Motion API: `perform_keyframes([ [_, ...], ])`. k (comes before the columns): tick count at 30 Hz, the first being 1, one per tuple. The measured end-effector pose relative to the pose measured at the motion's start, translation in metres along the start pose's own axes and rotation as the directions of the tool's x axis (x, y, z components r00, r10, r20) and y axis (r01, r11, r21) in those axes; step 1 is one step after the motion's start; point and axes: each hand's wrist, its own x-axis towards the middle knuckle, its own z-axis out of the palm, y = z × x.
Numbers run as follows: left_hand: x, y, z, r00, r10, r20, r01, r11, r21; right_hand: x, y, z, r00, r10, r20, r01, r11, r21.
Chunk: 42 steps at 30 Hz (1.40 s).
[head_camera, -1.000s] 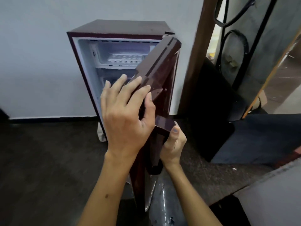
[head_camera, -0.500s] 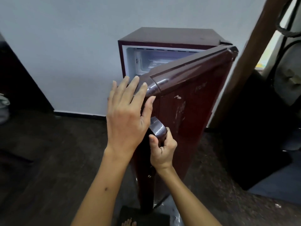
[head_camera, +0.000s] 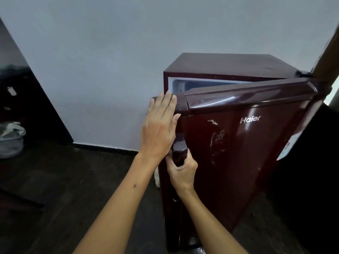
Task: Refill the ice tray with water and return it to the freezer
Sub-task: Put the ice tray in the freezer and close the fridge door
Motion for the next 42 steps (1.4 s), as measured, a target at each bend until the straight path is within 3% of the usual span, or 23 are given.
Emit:
perform_keyframes([
  [20, 0.097, -0.111, 0.104, 0.999, 0.047, -0.015, -0.050, 0.947, -0.317, 0.095, 0.059, 0.104, 0.993, 0.108, -0.049, -0.114, 0.986, -0.126],
  [31, 0.124, -0.129, 0.126, 0.997, 0.067, 0.032, -0.050, 0.927, -0.372, 0.124, 0.069, 0.117, 0.987, 0.157, -0.038, -0.162, 0.960, -0.230],
  [42, 0.126, -0.135, 0.135, 0.995, 0.096, -0.005, -0.090, 0.919, -0.385, 0.125, 0.074, 0.120, 0.988, 0.143, -0.055, -0.152, 0.952, -0.267],
])
